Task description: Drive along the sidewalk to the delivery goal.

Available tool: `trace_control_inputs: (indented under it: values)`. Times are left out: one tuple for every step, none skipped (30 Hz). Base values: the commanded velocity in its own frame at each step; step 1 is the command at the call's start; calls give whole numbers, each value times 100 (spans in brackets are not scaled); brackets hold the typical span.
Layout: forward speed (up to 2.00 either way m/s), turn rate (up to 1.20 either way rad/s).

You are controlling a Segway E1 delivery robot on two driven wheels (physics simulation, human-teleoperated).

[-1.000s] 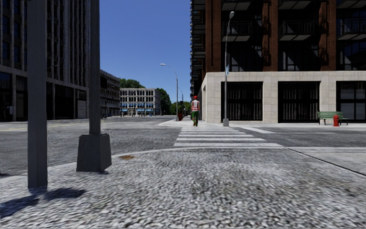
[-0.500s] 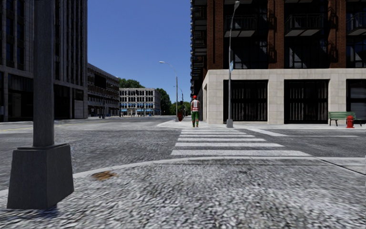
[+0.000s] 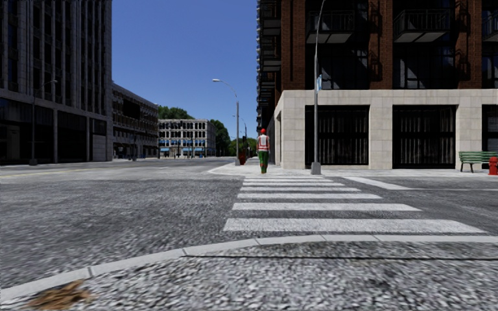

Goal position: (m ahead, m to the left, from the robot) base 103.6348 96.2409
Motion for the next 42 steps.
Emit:
trace_control_inputs:
  values:
    - [200, -21]
    - [200, -21]
    - [200, -21]
    - [200, -21]
    - [200, -21]
    - [200, -21]
    - [200, -21]
    - [200, -21]
    - [200, -22]
    - [197, -25]
    - [189, -29]
    - [182, -37]
    - [175, -40]
    - [172, -40]
    - [172, -40]
    - [171, -41]
    - [171, -41]
    - [171, -41]
    - [171, -41]
    - [171, -41]
    - [170, -41]
    - [170, -41]
    - [170, -41]
    - [170, -41]
    - [169, -41]
    - [169, -41]
    - [170, -41]
    - [170, -41]
    - [170, -41]
    - [171, -41]
    - [172, -41]
    - [172, -41]
    - [172, -41]
    - [172, -41]
    - [172, -36]
    - [172, 0]
    - [174, 0]
    - [175, 0]
    - [175, 0]
    - [175, 0]
    - [175, 0]
    - [175, 0]
